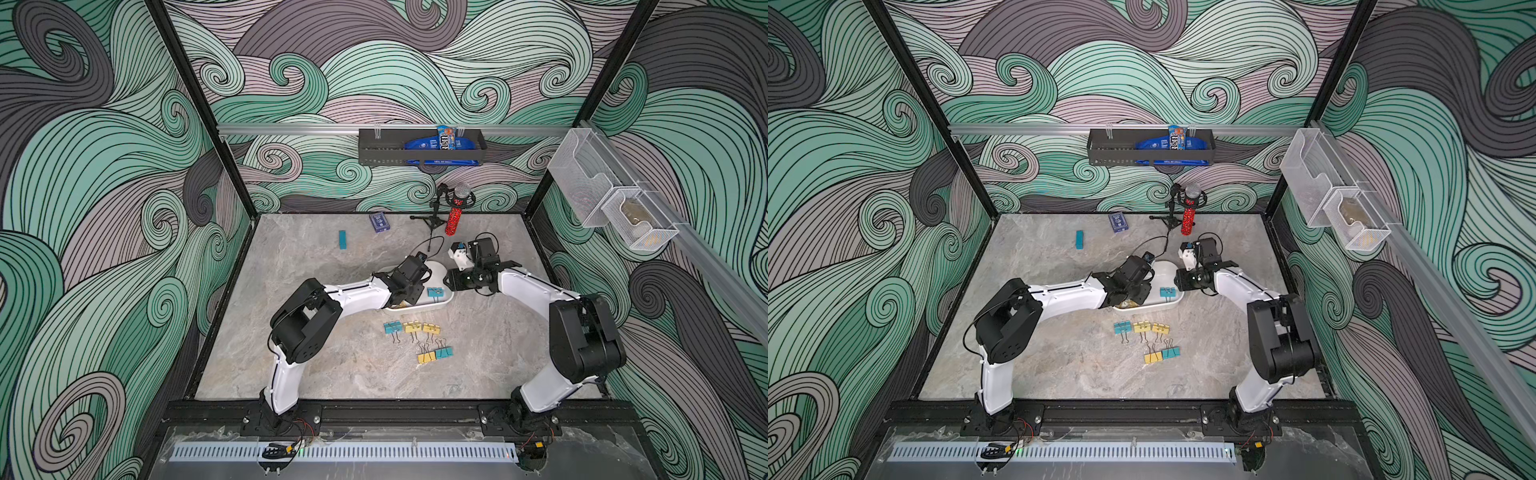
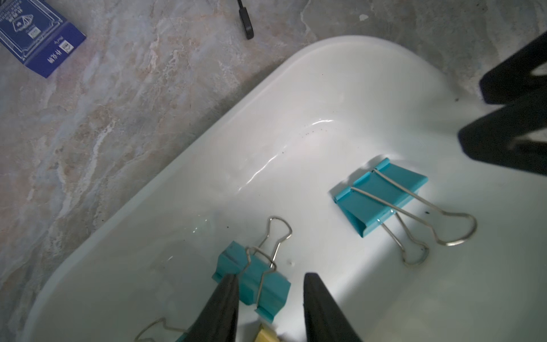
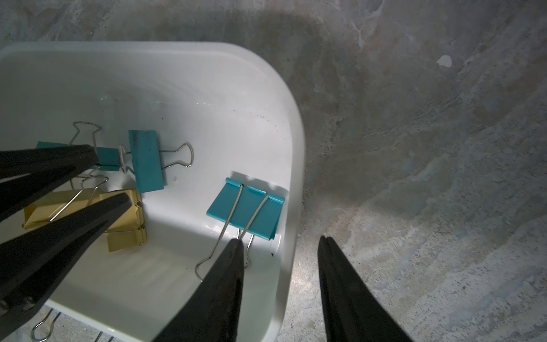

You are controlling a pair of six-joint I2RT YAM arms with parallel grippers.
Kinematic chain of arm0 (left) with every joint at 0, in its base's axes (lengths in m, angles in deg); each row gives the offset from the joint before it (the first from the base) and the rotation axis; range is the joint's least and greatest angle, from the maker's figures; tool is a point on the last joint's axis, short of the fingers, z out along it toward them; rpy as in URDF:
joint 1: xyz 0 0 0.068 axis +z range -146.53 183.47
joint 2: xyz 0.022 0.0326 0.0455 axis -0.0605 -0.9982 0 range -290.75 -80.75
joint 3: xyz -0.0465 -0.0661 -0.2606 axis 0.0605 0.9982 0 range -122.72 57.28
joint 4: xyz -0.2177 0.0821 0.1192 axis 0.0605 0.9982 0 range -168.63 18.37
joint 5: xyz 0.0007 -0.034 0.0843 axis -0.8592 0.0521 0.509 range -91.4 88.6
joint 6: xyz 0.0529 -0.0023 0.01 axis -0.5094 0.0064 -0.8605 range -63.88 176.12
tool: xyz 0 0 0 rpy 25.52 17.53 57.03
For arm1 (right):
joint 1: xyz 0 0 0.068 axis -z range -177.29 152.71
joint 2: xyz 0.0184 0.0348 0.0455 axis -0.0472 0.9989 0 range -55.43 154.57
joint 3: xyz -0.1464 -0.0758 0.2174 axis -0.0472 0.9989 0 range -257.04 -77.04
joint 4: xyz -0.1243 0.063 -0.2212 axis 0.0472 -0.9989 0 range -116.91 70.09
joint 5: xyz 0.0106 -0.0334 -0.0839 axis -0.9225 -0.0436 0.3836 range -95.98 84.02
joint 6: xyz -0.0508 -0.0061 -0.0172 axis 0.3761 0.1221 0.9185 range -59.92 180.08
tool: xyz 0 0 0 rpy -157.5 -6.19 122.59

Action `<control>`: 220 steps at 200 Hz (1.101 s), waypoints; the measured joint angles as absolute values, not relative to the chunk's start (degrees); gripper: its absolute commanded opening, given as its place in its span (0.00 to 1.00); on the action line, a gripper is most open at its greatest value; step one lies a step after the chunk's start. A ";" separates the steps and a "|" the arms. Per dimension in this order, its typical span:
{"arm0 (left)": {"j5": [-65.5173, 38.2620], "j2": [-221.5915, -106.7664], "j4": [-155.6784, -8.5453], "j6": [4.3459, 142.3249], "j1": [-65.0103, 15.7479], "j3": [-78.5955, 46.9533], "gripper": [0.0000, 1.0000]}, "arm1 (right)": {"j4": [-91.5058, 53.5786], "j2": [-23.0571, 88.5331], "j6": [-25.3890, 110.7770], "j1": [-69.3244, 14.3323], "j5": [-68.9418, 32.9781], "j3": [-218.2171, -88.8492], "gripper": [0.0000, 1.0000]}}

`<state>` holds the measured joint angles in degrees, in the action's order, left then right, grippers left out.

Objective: Take out the binder clips from the storage box
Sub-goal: Pick up the binder clip from the storage box.

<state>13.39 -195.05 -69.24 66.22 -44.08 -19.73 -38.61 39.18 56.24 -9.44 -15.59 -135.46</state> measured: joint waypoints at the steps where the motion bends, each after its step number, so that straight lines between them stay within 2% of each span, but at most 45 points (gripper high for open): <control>1: 13.39 -195.07 -69.24 66.27 -44.08 -19.73 0.40 | -38.61 39.18 56.24 -9.44 -15.59 -135.48 0.44; 50: 14.44 -196.34 -69.33 68.41 -44.08 -20.87 0.34 | -38.61 39.18 56.26 -9.44 -15.59 -135.48 0.44; 115: 14.74 -197.98 -69.48 69.02 -44.08 -21.74 0.21 | -38.61 39.18 56.24 -9.44 -15.59 -135.48 0.44; 220: 14.20 -196.86 -74.12 64.19 -44.08 -19.34 0.03 | -38.61 39.18 56.26 -9.44 -15.61 -135.48 0.44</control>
